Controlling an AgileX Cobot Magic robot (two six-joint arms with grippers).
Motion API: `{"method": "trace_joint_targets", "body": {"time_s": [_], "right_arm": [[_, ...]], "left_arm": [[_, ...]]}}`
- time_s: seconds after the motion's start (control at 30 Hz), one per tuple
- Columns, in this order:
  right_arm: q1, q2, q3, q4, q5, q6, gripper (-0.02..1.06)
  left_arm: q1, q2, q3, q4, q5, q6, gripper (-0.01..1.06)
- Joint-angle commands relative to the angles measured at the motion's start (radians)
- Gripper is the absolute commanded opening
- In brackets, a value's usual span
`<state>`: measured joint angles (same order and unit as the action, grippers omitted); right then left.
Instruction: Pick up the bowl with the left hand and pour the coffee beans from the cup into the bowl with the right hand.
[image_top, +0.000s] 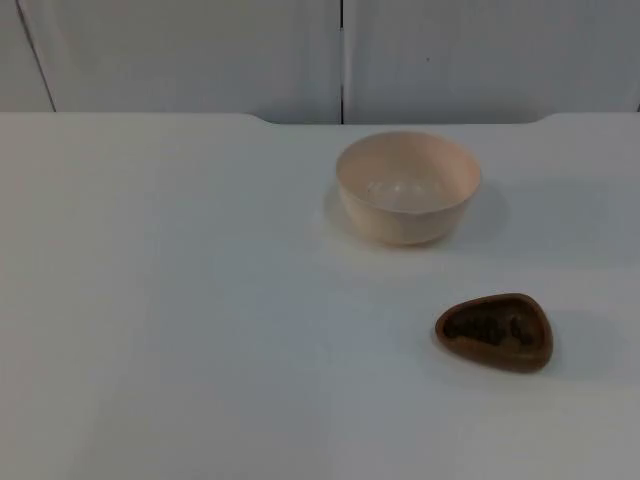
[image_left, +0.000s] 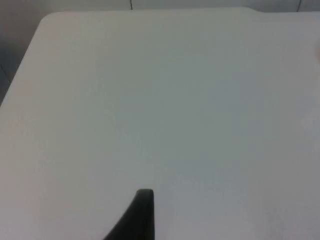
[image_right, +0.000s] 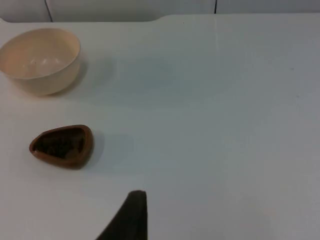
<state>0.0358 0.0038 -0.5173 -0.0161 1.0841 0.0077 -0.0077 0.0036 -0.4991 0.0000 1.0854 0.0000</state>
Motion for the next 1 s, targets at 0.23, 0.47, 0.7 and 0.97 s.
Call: {"method": "trace_joint_targets", "body": {"time_s": [0.23,0.47,0.7,0.97], "right_arm": [[-0.006,-0.004,0.003,0.0,-0.006,-0.001,1.05],[-0.006,-0.004,0.003,0.0,-0.006,-0.001,1.05],[-0.006,-0.004,0.003,0.0,-0.006,-0.001,1.05],[-0.006,-0.004,0.003,0.0,-0.006,-0.001,1.05]], "left_arm": [[-0.002,0.006,-0.051,-0.054,-0.05,0.0,1.05],[-0.002,0.108,-0.059,-0.099,-0.114,0.031,1.05],[-0.002,0.218,-0.072,-0.115,-0.195,0.038,1.05],[-0.002,0.339,-0.122,-0.115,-0.226,0.04,1.05]]}}
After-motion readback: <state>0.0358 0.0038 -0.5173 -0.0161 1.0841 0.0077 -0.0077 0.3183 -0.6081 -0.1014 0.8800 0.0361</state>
